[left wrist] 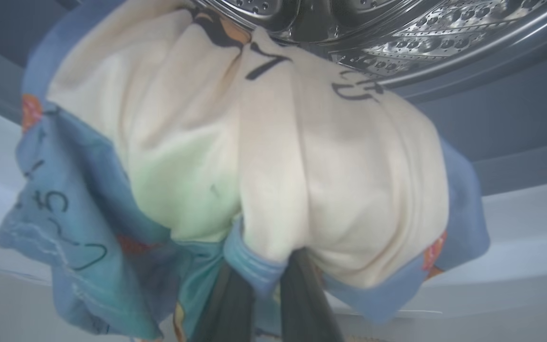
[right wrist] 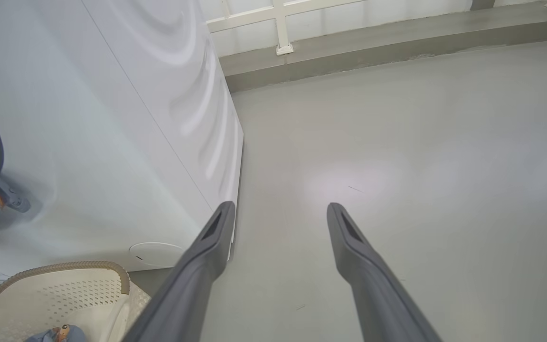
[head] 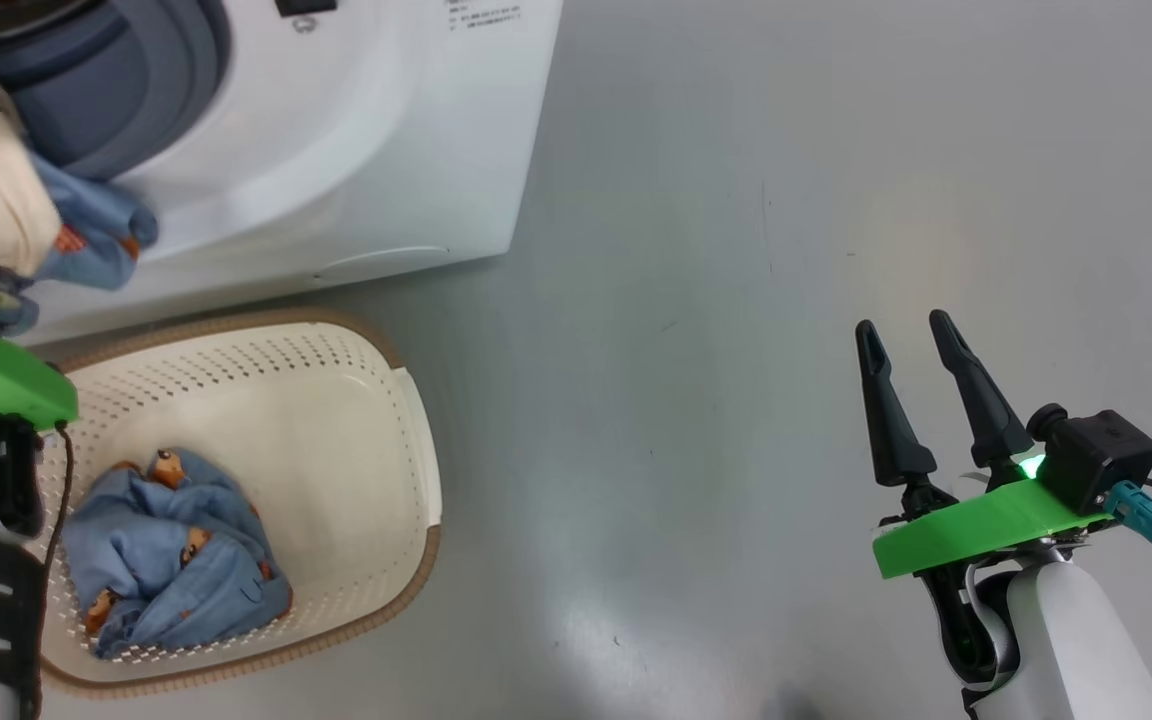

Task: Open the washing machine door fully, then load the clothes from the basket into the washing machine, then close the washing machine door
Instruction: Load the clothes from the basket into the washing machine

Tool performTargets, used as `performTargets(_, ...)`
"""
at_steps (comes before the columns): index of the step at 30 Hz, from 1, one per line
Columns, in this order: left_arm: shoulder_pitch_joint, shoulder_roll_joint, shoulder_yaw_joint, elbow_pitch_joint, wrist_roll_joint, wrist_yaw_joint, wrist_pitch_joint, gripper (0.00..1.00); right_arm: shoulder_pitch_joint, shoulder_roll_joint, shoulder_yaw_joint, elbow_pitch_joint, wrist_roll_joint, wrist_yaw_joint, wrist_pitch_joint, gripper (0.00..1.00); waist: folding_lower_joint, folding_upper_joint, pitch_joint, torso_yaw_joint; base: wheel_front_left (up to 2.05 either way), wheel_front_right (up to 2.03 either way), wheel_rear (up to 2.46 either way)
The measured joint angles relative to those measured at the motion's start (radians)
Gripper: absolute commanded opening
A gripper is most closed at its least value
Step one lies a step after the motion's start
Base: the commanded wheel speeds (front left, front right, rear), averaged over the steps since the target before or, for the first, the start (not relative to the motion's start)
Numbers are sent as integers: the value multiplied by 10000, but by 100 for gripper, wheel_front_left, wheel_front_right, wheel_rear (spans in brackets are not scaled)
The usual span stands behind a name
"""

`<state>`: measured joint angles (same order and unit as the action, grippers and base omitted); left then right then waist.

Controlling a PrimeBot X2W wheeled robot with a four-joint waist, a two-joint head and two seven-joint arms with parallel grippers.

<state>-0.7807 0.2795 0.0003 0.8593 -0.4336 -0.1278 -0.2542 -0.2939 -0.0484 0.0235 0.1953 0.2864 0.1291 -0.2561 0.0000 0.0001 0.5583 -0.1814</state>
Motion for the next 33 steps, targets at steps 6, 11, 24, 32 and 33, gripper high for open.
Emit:
performTargets(6, 816, 75, 219, -2123, 226, -2, -12, 0, 3, -2, 0, 61, 59, 0, 0, 100, 0, 0, -257, 97, 0, 0, 0)
performTargets(11, 967, 196, 585, -3471, 616, -2, -13, 0, 3, -2, 19, 61, 75, 0, 0, 100, 0, 0, -225, 172, 0, 0, 0)
performTargets(24, -1412, 1404, -548, -3248, 523, -2, 36, 0, -110, -2, 255, -113, 408, 0, 0, 100, 0, -1, 719, -40, 0, 0, 0)
performTargets(32, -4423, 2706, -2019, -1981, 240, -2, 431, 0, -448, 2, 625, -295, 986, 0, 0, 100, 0, 0, 1754, -561, 0, 0, 0)
performTargets(33, -4734, 2775, -2194, -1883, 234, -2, 431, 0, -493, 0, 633, -305, 1020, 0, 0, 100, 0, 0, 1865, -616, 0, 0, 0)
